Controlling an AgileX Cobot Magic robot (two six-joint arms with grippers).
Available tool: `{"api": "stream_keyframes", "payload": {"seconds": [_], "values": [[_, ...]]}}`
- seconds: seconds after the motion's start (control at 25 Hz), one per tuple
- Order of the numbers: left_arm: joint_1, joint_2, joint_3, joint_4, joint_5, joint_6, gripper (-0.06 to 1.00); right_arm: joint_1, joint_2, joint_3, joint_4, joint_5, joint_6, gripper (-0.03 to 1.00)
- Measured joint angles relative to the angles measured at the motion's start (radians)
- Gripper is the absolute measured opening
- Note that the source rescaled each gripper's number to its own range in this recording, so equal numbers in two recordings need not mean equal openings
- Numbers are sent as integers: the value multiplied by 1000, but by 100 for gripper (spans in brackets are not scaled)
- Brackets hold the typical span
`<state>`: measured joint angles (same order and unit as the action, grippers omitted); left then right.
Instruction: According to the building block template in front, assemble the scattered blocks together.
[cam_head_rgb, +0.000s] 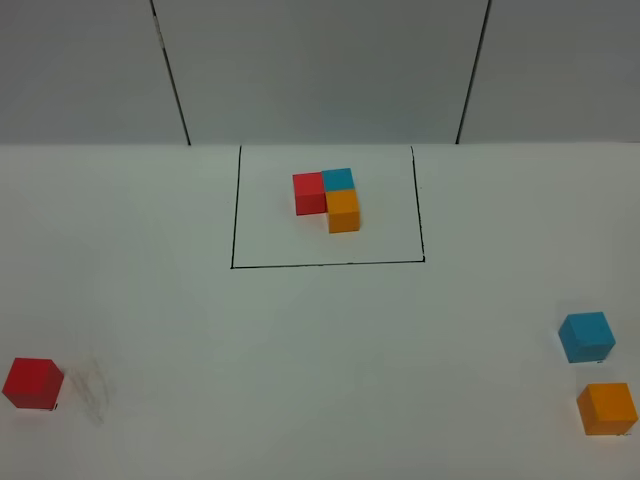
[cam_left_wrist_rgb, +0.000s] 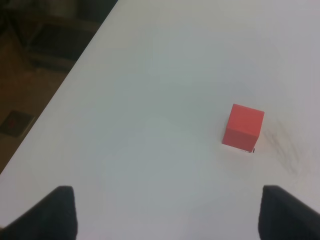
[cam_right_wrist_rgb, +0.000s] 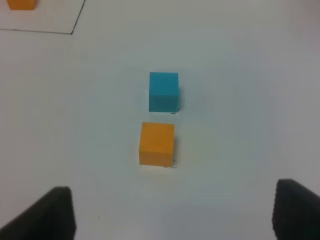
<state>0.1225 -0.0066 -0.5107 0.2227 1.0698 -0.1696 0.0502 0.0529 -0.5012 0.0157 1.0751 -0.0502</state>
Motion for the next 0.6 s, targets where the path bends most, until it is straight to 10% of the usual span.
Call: {"api": "stream_keyframes", "payload": {"seconds": [0.6], "values": [[0, 0, 0, 0, 0, 0, 100, 0, 0, 0, 0, 0, 0, 64]]}}
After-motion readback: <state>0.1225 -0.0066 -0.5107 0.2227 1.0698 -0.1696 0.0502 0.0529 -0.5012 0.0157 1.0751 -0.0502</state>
